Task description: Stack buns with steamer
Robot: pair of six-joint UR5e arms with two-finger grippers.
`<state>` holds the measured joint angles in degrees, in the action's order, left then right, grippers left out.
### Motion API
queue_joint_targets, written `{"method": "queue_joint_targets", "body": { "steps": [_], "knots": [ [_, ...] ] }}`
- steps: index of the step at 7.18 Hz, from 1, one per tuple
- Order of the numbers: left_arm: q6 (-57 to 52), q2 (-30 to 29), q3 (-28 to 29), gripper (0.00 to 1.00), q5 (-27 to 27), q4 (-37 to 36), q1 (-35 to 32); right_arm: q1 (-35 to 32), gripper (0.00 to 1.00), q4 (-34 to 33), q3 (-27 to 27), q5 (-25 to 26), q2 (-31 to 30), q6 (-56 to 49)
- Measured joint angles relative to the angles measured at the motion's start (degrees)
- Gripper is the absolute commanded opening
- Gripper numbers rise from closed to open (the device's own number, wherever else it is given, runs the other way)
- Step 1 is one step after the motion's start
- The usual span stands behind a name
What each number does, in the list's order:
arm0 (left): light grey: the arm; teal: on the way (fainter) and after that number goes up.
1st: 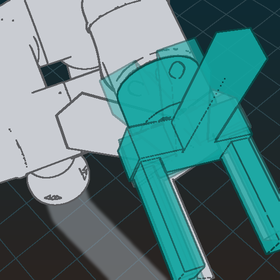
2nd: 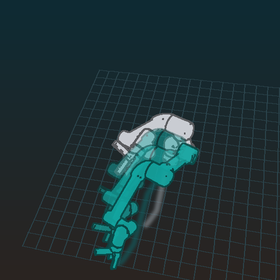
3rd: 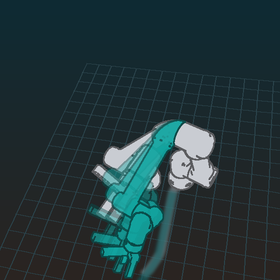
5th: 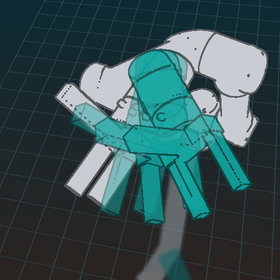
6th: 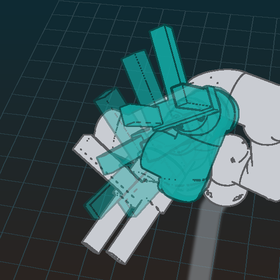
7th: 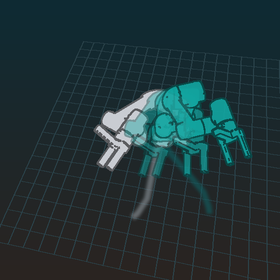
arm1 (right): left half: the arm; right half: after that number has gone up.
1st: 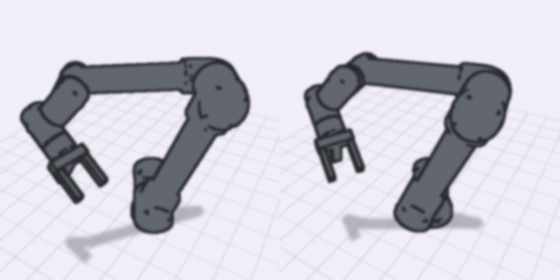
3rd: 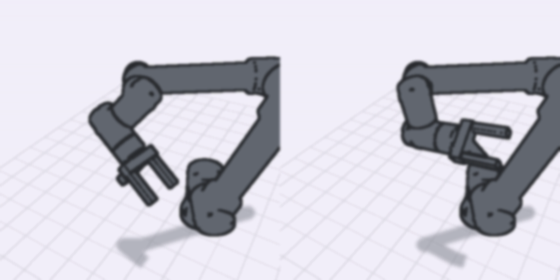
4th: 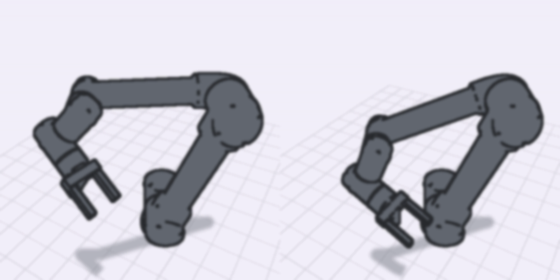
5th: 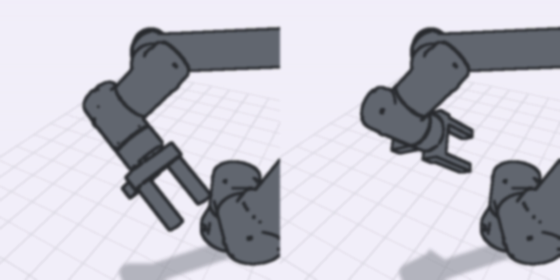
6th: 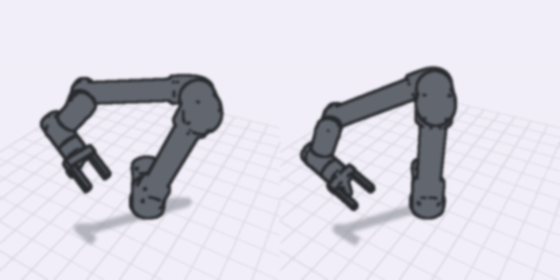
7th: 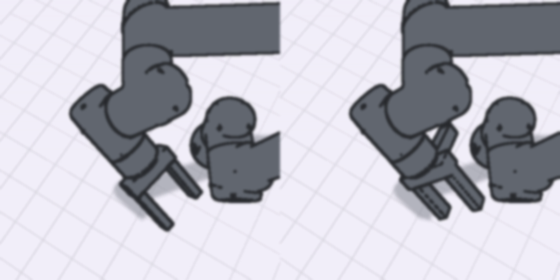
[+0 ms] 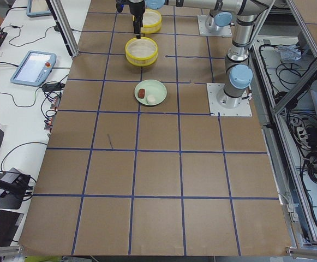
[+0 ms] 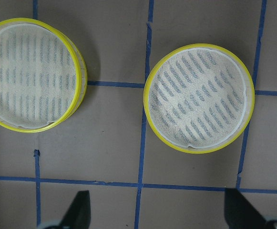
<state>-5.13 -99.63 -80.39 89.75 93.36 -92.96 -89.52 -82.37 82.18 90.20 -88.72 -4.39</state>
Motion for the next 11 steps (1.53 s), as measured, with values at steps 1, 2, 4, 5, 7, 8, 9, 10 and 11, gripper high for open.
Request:
{"method": "queue_joint_targets", "body": {
  "steps": [1, 2, 4, 5, 7, 8, 9, 10, 11],
  "knots": [
    [-8.0, 0.0, -2.9, 0.98, 0.1, -0.4, 2.7, 0.2, 1.00, -0.2, 0.0, 0.0, 0.1, -0.1],
    [-15.4, -0.5, -7.2, 0.98, 1.7, -3.6, 5.0, 0.9, 1.00, -0.4, 0.0, 0.1, 0.2, -0.3],
    [-28.1, -2.8, -16.6, 0.99, 7.0, -14.4, 9.2, 5.3, 1.00, -0.4, 0.3, 0.7, 0.4, -2.5],
    [-35.2, -5.2, -19.3, 0.99, 9.4, -18.0, 11.4, 9.3, 1.00, -0.9, 1.4, 0.6, 0.7, -5.4],
    [-47.3, -9.5, -22.6, 0.92, 13.8, -21.0, 14.2, 16.1, 1.00, -7.7, 4.9, 0.8, 3.8, -12.4],
    [-49.4, -10.6, -24.3, 0.84, 14.3, -21.6, 14.7, 18.2, 1.00, -11.7, 5.8, 0.9, 6.7, -14.6],
    [-50.1, -11.2, -26.0, 0.49, 14.2, -22.3, 14.8, 19.3, 1.00, -14.1, 6.7, 1.0, 9.5, -15.7],
    [-50.4, -11.5, -27.1, 0.15, 14.0, -22.8, 14.8, 19.7, 1.00, -17.0, 8.7, 1.7, 11.2, -16.1],
    [-50.6, -11.8, -27.5, 0.03, 14.0, -23.0, 14.7, 19.9, 1.00, -21.1, 11.6, 2.8, 11.9, -16.2]
  ]
}}
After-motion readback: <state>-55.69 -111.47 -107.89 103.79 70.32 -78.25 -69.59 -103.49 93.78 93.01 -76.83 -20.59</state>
